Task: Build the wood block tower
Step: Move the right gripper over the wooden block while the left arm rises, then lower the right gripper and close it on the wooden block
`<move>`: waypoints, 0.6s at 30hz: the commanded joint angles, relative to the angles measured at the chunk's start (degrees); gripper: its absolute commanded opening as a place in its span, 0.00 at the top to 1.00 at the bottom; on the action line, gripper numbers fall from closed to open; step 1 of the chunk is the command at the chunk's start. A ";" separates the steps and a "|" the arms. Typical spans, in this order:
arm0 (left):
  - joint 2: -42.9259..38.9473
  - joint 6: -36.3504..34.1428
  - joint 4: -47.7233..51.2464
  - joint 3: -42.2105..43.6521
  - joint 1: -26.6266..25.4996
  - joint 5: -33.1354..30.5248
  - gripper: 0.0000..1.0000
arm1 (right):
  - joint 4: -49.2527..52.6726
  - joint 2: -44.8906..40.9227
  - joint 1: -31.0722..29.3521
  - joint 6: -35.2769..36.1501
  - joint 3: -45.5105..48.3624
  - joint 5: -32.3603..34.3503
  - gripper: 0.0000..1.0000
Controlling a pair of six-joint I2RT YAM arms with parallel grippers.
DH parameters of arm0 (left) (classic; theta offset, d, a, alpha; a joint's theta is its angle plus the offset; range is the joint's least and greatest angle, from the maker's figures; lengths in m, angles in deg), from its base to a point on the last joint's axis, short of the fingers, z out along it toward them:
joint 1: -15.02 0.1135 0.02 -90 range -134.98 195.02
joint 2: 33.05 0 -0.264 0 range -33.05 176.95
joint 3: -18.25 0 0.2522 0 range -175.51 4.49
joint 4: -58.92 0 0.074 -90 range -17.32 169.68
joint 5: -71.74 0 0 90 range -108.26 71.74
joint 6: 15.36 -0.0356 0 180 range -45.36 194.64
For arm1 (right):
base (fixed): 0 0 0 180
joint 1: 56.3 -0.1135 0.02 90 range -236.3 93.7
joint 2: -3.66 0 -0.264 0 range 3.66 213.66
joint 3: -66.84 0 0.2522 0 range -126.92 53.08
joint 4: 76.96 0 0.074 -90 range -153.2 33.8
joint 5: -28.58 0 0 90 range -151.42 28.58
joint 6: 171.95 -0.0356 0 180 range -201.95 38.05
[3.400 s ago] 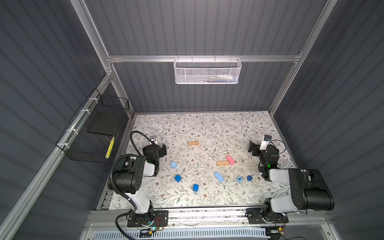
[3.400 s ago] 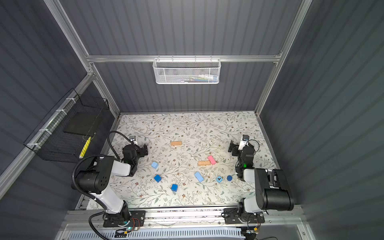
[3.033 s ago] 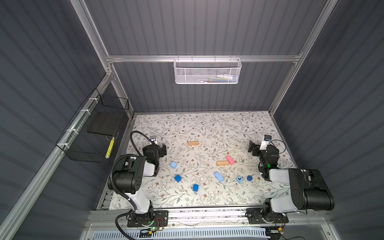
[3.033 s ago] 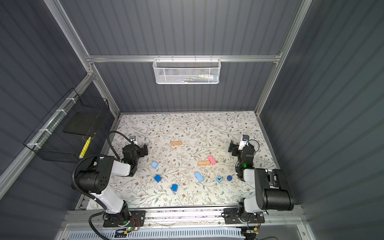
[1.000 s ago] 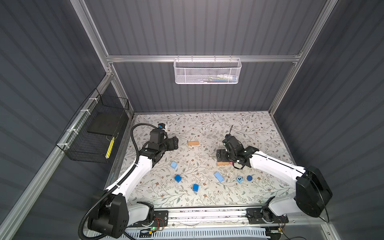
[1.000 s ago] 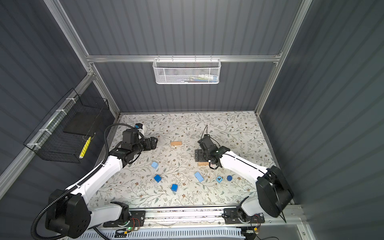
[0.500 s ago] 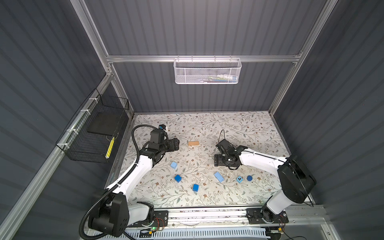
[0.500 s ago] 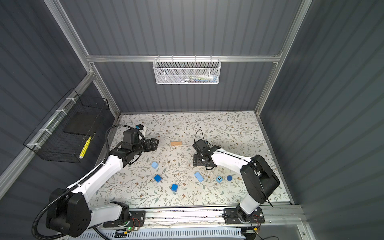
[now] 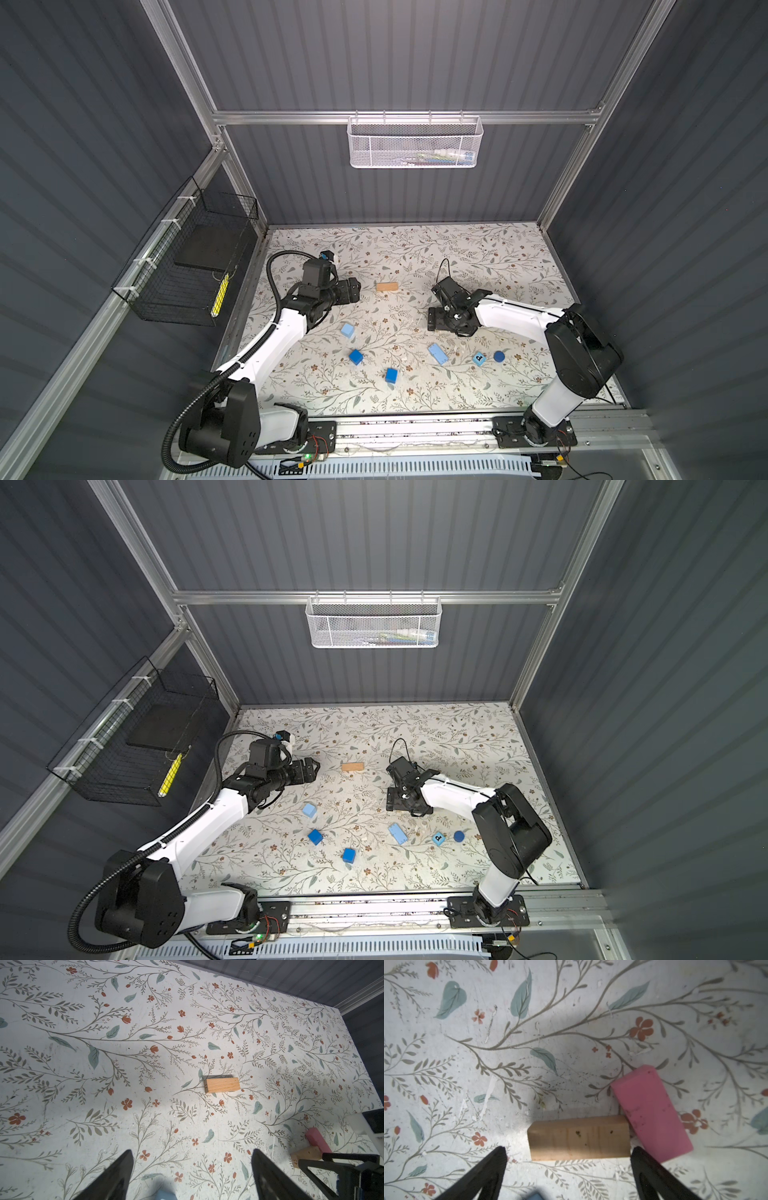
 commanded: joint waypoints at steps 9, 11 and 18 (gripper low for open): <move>1.48 0.75 1.11 -2.17 -0.39 1.09 0.10 | -0.32 2.89 0.61 -0.98 -0.70 -1.14 0.05; 1.66 0.67 1.11 -2.28 -0.37 1.24 0.10 | 0.00 3.03 0.52 -0.67 -1.20 -0.95 0.05; 1.85 0.49 1.11 -2.36 -0.37 1.53 0.10 | 4.02 4.98 0.29 1.94 -4.62 1.43 0.06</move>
